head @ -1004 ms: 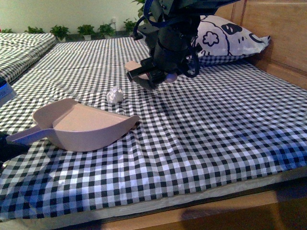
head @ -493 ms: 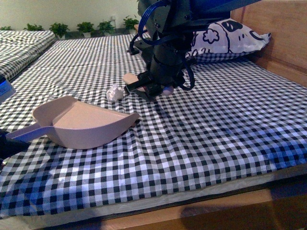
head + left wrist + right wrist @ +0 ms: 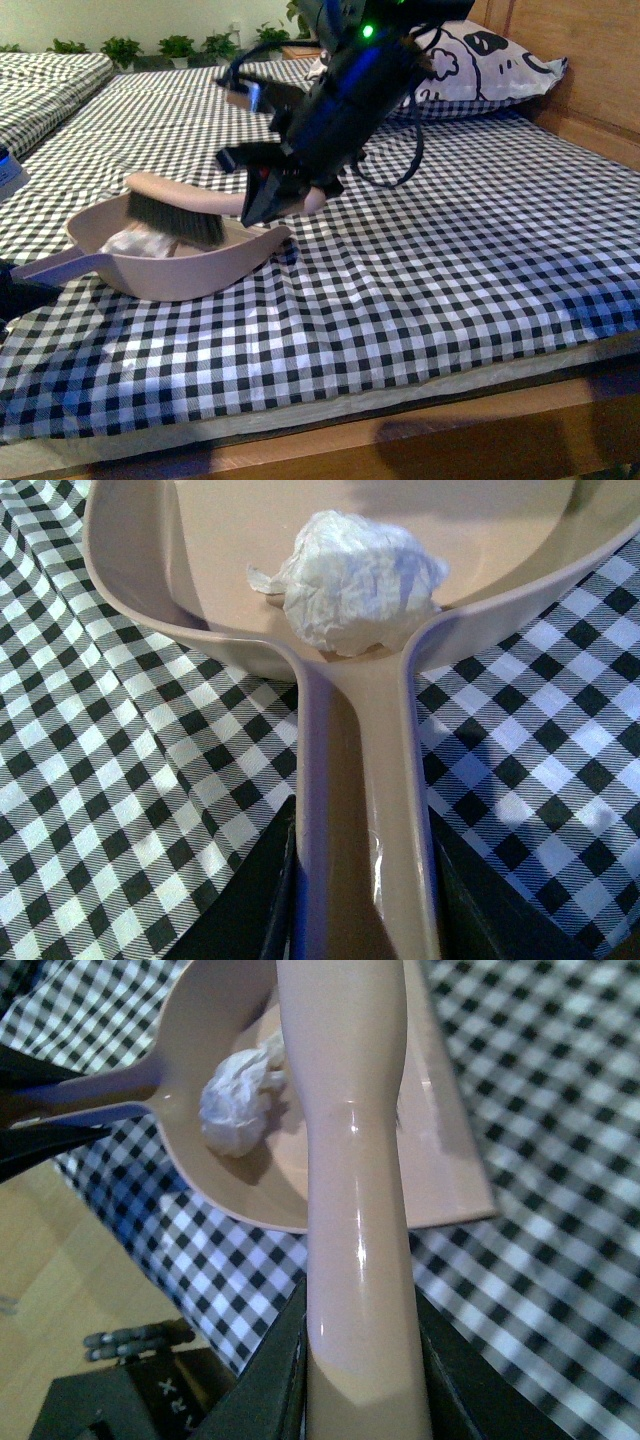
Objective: Clean up trash
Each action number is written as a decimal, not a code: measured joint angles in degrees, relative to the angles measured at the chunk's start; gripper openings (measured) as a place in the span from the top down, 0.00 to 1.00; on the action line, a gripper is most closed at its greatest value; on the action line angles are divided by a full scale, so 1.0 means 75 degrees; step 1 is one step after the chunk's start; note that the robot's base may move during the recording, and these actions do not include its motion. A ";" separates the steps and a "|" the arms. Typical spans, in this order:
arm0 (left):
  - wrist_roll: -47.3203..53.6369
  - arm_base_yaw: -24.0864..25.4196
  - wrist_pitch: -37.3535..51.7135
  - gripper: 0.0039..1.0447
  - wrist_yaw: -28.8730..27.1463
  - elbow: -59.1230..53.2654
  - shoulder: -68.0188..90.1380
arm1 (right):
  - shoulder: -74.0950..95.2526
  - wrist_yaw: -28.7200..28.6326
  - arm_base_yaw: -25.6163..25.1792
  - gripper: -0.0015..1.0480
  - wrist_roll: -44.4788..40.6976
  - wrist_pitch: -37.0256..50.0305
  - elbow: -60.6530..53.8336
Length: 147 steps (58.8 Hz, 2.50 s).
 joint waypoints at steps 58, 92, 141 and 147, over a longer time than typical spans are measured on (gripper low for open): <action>-0.2366 0.0600 0.1478 0.73 -0.3672 0.0886 -0.2171 | -0.6563 -0.0076 -0.3628 0.80 0.2401 0.2509 -0.4596; -0.2069 -0.0930 0.1151 0.73 -0.5182 -0.0906 -0.6400 | -0.9999 -0.2629 -0.5292 0.80 0.4243 0.2401 -0.5275; -0.2792 -0.2215 0.0813 0.73 -0.6056 -0.1757 -0.7656 | -1.0920 -0.1448 -0.5636 0.80 0.4162 0.1891 -0.5590; -0.2795 -0.2215 0.0813 0.73 -0.6065 -0.1757 -0.7656 | -1.0920 -0.1448 -0.5636 0.80 0.4162 0.1891 -0.5590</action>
